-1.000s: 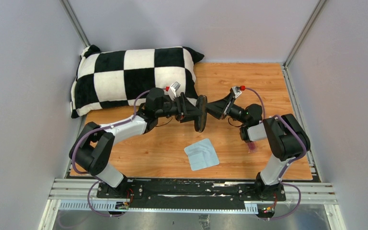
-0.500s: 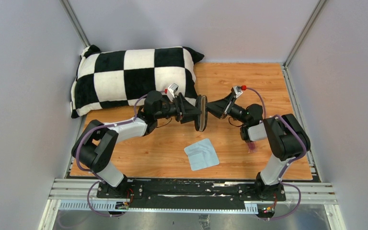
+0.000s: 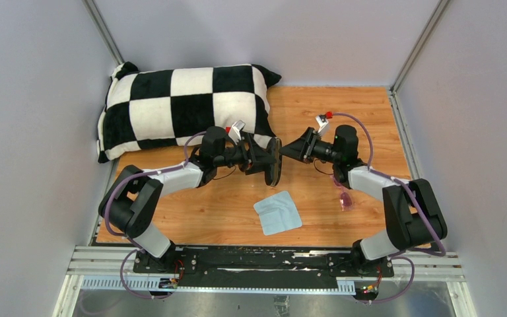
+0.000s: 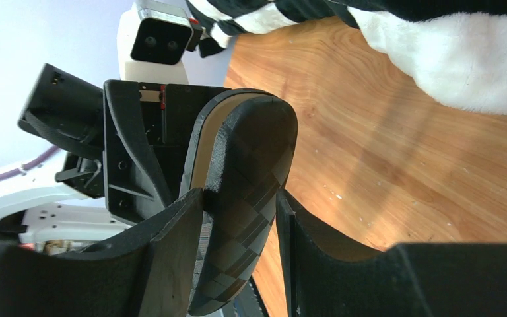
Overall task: Organize the sunglasses
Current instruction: Open the sunglasses case.
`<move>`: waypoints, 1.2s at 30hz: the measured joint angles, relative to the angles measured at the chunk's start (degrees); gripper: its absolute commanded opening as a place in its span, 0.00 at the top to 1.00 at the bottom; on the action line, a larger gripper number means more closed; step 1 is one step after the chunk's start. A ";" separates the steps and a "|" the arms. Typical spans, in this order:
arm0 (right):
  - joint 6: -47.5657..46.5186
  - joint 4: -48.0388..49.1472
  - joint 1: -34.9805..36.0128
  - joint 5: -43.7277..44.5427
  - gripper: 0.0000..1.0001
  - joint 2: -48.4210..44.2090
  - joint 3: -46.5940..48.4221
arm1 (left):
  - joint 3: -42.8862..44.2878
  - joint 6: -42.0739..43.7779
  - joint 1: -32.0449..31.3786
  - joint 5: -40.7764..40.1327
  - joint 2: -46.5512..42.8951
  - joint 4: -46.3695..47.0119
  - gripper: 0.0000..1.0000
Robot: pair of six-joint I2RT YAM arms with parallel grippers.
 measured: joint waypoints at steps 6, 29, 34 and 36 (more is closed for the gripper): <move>-11.04 -17.79 1.60 2.97 0.51 -2.43 5.79 | 0.00 0.90 0.00 -0.70 0.00 -1.68 1.00; -27.30 -49.00 10.56 25.68 0.55 0.37 18.62 | -1.03 1.40 0.37 -4.52 0.00 -8.70 1.00; -28.00 -51.12 11.69 25.99 0.55 2.38 17.27 | -1.03 1.03 0.09 -3.26 -0.44 -4.55 1.00; -28.00 -51.78 11.87 26.12 0.56 2.95 15.98 | -0.81 1.38 0.02 -2.80 -0.92 -2.93 1.00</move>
